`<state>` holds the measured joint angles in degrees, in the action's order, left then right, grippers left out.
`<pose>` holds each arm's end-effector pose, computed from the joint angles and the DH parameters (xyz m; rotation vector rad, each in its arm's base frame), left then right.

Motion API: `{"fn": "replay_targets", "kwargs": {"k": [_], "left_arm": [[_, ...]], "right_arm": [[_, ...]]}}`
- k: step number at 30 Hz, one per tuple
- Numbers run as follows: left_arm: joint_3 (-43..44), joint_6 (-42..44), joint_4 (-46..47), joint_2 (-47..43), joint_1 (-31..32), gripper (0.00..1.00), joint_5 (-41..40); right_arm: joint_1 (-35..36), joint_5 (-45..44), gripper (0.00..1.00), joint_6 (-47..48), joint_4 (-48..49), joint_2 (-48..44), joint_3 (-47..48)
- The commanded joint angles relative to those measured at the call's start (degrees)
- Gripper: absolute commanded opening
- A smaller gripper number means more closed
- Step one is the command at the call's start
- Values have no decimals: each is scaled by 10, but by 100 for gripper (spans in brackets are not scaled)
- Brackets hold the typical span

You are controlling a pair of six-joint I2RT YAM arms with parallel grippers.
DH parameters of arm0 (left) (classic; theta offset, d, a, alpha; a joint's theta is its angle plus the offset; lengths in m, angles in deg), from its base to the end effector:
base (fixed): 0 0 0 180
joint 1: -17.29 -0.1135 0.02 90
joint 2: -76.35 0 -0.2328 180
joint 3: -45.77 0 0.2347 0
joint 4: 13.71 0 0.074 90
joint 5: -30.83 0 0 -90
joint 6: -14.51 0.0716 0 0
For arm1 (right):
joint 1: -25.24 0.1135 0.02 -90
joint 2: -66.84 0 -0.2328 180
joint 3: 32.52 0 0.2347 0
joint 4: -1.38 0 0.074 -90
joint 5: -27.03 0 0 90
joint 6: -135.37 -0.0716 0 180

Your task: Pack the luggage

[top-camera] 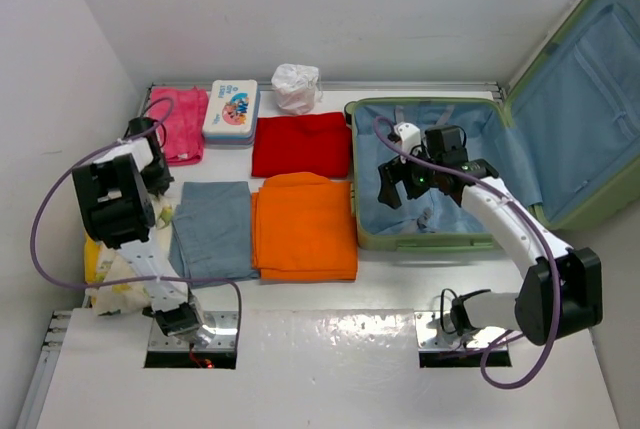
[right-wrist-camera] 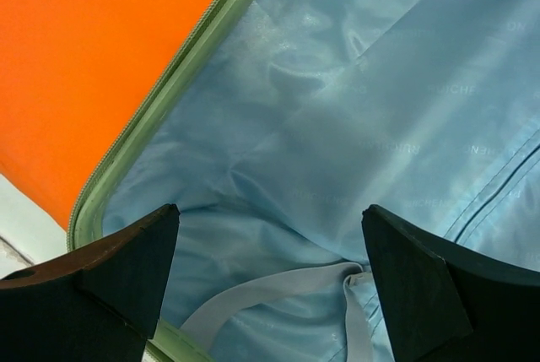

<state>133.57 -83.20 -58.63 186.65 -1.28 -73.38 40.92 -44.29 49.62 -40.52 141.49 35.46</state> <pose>0.3477 0.1353 0.1096 -0.6910 2.6595 0.3927 0.2685 0.0992 0.2044 -0.5650 2.3491 0.4855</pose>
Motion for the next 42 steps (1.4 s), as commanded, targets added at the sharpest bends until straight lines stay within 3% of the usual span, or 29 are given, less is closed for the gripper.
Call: {"fn": "replay_targets", "kwargs": {"k": [1, 2, 4, 7, 10, 16, 21, 26, 28, 42], "left_arm": [[11, 24, 20, -78, -18, 11, 61], [11, 34, 27, -99, -18, 4, 99], [19, 55, 53, -143, -13, 0, 143], [32, 116, 77, -229, 21, 0, 217], [22, 173, 111, -303, 82, 0, 244], [-30, 257, 111, -364, 233, 0, 279], [-83, 247, 136, -370, 342, 0, 261], [-102, 205, 163, -325, 445, 0, 213], [-82, 194, 169, -308, 465, 0, 199], [-16, 159, 175, -265, 520, 0, 153]], "right_arm": [[-14, 28, 88, -27, 16, -10, 15], [-16, 32, 88, -32, 17, -11, 18], [-29, 54, 88, -36, 13, -7, 36], [-43, 90, 88, -97, 6, 2, 58], [-56, 124, 88, -143, 6, 14, 92], [-58, 168, 88, -266, 20, 72, 197], [-58, 204, 91, -397, 52, 137, 257], [-32, 219, 96, -549, 108, 213, 255], [-15, 214, 99, -590, 115, 227, 242], [41, 270, 99, -834, 230, 303, 187]]}}
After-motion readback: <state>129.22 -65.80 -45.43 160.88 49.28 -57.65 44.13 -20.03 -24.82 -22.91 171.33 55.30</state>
